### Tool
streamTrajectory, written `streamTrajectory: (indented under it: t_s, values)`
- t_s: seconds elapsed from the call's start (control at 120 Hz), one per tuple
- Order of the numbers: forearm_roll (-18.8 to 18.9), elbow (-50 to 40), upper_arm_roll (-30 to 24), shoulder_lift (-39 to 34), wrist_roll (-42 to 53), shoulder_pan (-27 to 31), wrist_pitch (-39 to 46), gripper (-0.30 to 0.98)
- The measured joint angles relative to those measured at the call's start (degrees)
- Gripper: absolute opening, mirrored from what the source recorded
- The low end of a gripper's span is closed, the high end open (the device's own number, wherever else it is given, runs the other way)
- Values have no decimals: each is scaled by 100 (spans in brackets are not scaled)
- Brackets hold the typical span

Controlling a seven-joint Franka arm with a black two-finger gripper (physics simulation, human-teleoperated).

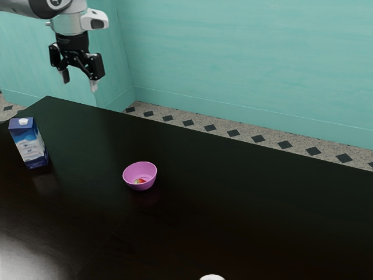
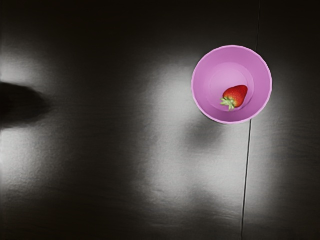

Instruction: Take strawberry from the bowl

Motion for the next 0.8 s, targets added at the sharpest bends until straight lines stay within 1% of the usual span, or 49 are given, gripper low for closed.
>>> streamTrajectory:
  t_s: [0.275, 0.333, 0.408, 0.45, 0.525, 0.608, 0.667, 0.733, 0.8]
  values:
    - [-83, 51, -32, -6, 27, 99, 29, 69]
    - [-138, -240, -27, 7, 112, 42, 226, 69]
    - [-230, -1567, 398, -44, 257, -264, 843, 68]
    - [-390, -2076, 576, 204, 387, -182, 1313, 67]
    - [-632, -2400, 697, 826, 611, 245, 2041, 68]
    - [-753, -2331, 637, 1099, 848, 276, 2609, 67]
    - [-677, -2028, 338, 1234, 1013, 210, 2897, 63]
    - [-317, -1867, -121, 1329, 1205, 78, 3142, 56]
    - [-10, -1834, -404, 1409, 1402, -135, 3319, 51]
